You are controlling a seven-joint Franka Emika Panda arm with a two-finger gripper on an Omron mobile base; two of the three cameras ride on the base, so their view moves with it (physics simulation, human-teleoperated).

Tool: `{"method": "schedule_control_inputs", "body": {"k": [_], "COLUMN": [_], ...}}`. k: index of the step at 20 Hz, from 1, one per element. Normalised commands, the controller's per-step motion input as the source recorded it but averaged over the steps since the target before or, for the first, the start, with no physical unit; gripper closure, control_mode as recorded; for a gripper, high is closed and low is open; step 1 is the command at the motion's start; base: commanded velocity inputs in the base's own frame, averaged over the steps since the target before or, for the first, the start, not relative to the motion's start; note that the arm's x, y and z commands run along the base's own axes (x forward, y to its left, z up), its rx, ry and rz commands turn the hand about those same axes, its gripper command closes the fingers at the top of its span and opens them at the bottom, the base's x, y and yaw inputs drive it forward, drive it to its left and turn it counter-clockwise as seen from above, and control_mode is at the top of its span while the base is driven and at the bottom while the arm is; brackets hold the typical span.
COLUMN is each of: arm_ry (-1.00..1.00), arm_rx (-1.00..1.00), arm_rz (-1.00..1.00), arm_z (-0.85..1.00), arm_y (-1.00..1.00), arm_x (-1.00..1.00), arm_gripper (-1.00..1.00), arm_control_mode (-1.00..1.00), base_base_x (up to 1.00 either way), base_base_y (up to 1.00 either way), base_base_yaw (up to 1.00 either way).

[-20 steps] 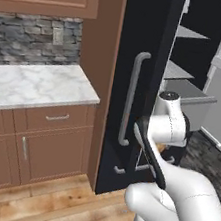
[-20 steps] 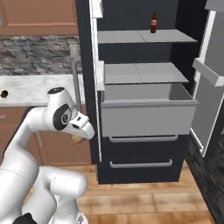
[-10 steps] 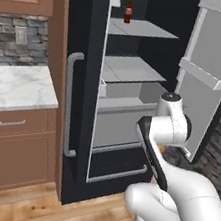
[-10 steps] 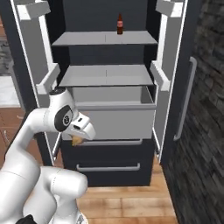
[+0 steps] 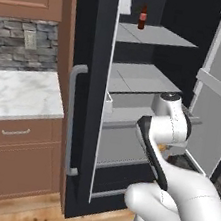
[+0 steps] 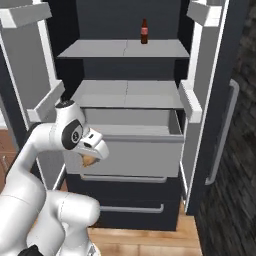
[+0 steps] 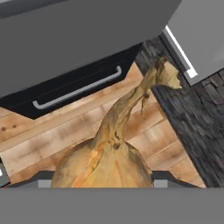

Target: Place the onion and sweet potato inside the fridge drawer. Close the drawer after placing the vegetables.

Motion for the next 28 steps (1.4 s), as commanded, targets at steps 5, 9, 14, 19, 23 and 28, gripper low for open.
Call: {"method": "schedule_control_inputs", "body": {"k": [5,9,14,19,23,28], "arm_ry": [0.0,0.0,0.0,0.0,0.06,0.21], "arm_rx": [0.0,0.0,0.0,0.0,0.0,0.02], "arm_rz": [0.0,0.0,0.0,0.0,0.01,0.03], "arm_z": [0.0,0.0,0.0,0.0,-0.11,-0.14], "arm_y": [0.0,0.0,0.0,0.0,-0.08,-0.2], "arm_x": [0.0,0.0,0.0,0.0,0.25,0.94], "arm_gripper": [1.0,1.0,1.0,1.0,1.0,1.0], "arm_control_mode": [1.0,1.0,1.0,1.0,-1.0,-1.0], "base_base_x": [0.66,0.53,0.57,0.38,0.02,0.0], "base_base_y": [-0.42,-0.31,-0.22,-0.21,-0.05,0.0], "base_base_yaw": [0.21,0.15,0.12,0.11,0.02,0.0]}}
